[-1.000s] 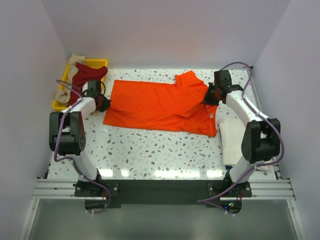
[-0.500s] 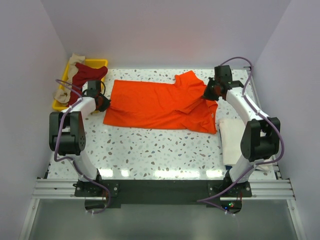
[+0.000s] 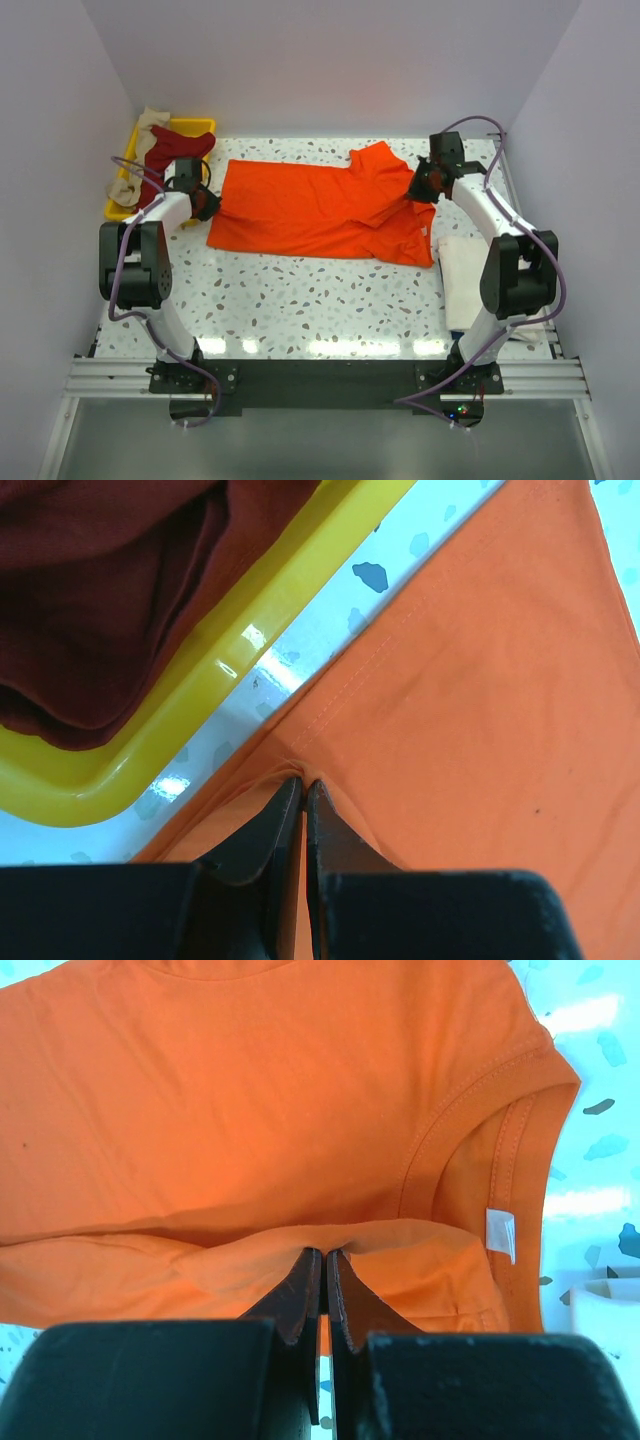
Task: Fold and stack the t-shirts
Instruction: Fold the tshirt
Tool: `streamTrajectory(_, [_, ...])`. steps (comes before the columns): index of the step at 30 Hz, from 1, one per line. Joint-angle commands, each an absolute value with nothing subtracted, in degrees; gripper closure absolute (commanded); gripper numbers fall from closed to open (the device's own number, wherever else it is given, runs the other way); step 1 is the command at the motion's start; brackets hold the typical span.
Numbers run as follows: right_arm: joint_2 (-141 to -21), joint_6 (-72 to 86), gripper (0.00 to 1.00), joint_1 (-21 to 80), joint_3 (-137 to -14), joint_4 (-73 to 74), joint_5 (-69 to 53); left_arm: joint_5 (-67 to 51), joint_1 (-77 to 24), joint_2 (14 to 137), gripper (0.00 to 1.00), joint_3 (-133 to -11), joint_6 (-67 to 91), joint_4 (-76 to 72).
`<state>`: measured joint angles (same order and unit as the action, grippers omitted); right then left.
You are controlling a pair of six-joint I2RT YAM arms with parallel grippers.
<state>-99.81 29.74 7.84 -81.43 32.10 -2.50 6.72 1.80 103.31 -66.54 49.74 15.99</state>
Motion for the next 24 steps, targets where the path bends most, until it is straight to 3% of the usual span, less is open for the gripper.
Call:
streamTrajectory(1, [-99.8,28.7,1.0,7.5,-82.1,30.8,-1.9,8.1,2.2,103.4,0.91,-68.6,48.3,15.1])
streamTrajectory(11, [-101.0,29.0,1.0,6.9,-81.2,30.4,-2.2,7.1,2.5,103.6,0.88,-68.4,48.1,14.1])
streamTrajectory(18, [-104.9,28.7,1.0,6.9,-83.9,29.6,-3.1,5.7,2.5,101.9,0.71,-67.1,45.8,11.1])
streamTrajectory(22, [-108.2,27.7,0.77,6.9,-88.6,30.8,-3.8,3.3,2.5,98.3,0.53,-65.5,44.5,8.9])
streamTrajectory(24, [-109.1,27.2,0.69,6.9,-91.1,31.7,-3.8,2.9,2.5,96.4,0.49,-64.5,44.6,8.5])
